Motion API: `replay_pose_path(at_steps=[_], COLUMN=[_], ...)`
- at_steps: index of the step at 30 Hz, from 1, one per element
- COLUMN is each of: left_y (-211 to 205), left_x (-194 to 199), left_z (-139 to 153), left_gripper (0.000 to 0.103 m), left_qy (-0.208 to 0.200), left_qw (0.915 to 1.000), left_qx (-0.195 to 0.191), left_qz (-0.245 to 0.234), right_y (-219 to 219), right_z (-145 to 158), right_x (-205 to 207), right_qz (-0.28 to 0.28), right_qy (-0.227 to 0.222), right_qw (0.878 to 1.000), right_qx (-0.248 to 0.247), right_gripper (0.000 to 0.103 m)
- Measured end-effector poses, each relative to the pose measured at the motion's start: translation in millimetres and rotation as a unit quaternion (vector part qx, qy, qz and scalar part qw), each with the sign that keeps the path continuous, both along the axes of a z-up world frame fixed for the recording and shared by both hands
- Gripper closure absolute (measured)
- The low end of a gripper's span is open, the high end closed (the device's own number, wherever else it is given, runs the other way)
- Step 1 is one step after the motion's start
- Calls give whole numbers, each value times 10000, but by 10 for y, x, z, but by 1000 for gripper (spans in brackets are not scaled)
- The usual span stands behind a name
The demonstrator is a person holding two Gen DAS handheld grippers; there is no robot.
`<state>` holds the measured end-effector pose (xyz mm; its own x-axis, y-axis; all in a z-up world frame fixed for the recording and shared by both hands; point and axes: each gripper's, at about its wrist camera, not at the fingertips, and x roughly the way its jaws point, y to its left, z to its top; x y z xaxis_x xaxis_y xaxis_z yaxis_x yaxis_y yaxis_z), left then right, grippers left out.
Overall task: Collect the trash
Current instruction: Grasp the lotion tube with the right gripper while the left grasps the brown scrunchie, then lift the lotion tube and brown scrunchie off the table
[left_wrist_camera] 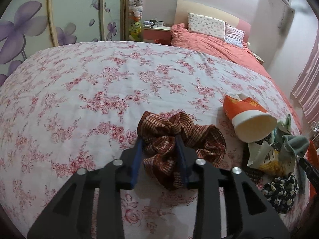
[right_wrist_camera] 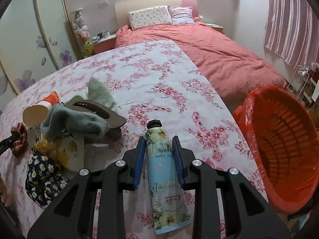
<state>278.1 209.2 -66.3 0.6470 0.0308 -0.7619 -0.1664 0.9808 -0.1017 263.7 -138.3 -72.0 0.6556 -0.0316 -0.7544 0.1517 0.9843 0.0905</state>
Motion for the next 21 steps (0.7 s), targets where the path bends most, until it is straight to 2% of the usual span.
replay_pose_path(at_steps=[7, 21], left_y=[-54, -15], left_x=[58, 33], left_z=[-74, -87], left_gripper=[62, 57], left_qy=[117, 107], left_qw=[9999, 9999], left_qx=[75, -18], left_qz=[26, 108], right_y=[-13, -77], right_z=[-70, -61], right_x=[57, 18], right_qz=[17, 12], right_qy=[160, 130], right_qw=[9999, 9997], right_qx=[38, 203], right_gripper=[73, 73])
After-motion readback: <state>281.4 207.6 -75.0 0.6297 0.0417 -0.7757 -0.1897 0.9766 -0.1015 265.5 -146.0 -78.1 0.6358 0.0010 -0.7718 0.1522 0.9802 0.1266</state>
